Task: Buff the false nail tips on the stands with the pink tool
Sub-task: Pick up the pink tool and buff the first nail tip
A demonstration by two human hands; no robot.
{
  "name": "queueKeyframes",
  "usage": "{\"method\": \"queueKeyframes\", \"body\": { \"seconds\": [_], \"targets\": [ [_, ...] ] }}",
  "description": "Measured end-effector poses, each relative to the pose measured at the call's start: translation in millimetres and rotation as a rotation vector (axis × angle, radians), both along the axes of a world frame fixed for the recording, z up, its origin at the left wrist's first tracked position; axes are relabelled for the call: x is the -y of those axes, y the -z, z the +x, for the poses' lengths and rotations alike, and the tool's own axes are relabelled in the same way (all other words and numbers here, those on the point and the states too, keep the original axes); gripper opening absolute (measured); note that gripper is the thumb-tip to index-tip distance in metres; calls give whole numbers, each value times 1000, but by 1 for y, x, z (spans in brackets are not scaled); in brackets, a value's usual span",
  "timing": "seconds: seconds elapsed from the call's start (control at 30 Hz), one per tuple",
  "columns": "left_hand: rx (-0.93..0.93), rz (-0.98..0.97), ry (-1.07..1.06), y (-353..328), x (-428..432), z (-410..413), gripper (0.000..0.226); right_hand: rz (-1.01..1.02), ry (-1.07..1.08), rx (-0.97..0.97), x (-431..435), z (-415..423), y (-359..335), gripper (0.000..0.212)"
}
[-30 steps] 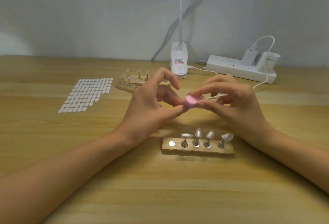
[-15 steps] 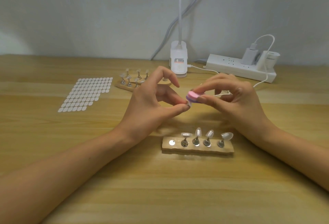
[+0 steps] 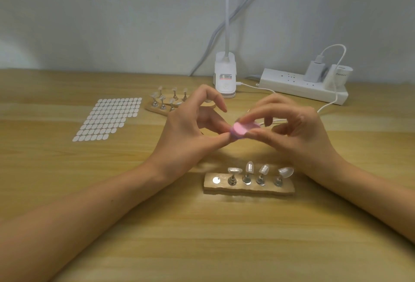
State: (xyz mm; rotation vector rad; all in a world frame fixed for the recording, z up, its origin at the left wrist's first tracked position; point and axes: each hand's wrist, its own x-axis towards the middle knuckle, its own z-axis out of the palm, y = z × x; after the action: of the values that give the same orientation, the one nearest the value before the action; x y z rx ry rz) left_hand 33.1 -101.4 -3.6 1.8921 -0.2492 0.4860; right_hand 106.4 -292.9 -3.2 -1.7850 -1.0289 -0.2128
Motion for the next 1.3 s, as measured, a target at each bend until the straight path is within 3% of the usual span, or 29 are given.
{"method": "queueKeyframes", "body": {
  "seconds": [0.37, 0.47, 0.8, 0.9, 1.3],
  "targets": [
    [32, 35, -39, 1, 0, 0, 42, 39, 83, -46, 1, 1, -1, 21],
    [53, 64, -36, 0, 1, -1, 42, 17, 0, -40, 1, -1, 0, 23],
    [10, 31, -27, 1, 0, 0, 43, 18, 82, -31, 1, -1, -1, 22],
    [32, 51, -16, 1, 1, 0, 42, -8, 3, -10, 1, -2, 0, 22],
    [-12, -14, 25, 1, -1, 2, 43, 11, 13, -11, 1, 0, 0, 19]
  ]
}}
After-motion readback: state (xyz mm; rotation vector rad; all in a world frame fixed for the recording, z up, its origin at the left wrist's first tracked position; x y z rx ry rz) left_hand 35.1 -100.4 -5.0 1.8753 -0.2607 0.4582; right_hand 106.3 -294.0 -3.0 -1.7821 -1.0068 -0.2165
